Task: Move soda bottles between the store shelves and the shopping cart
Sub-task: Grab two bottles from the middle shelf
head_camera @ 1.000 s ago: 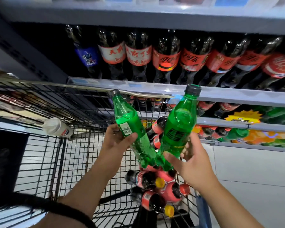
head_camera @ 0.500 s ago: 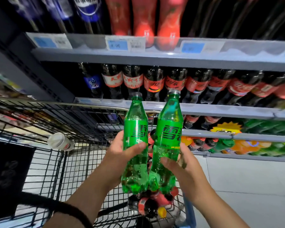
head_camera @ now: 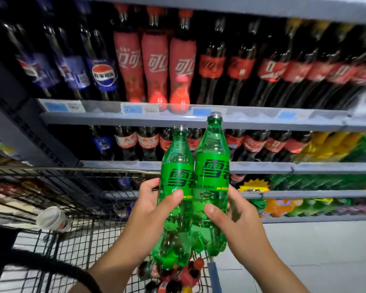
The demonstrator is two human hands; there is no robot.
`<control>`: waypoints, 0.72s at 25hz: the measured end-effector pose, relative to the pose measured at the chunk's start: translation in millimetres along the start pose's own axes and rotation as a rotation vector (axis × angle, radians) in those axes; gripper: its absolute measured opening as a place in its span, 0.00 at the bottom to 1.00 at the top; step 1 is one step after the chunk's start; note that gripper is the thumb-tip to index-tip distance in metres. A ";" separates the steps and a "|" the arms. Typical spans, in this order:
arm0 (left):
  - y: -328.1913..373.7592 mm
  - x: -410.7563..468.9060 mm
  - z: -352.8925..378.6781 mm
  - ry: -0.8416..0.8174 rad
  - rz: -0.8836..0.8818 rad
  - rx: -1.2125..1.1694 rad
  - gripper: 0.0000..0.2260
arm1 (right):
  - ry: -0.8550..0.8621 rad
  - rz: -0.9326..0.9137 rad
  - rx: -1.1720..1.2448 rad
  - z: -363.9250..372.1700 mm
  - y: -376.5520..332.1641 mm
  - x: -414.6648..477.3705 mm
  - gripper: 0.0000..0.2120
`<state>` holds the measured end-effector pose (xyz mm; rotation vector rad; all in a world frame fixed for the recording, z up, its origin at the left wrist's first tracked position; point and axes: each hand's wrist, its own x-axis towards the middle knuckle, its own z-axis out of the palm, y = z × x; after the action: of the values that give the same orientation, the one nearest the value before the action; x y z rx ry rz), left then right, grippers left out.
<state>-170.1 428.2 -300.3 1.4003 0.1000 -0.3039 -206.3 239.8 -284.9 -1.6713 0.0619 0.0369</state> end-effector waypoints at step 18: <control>18.5 -107.0 167.9 -0.024 0.290 -0.001 0.28 | 0.173 -0.088 0.078 -142.7 -54.0 -125.0 0.28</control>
<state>-286.0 282.6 -227.1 1.3891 -0.1218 -0.0798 -329.4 105.7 -209.2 -1.5941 0.1193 -0.1747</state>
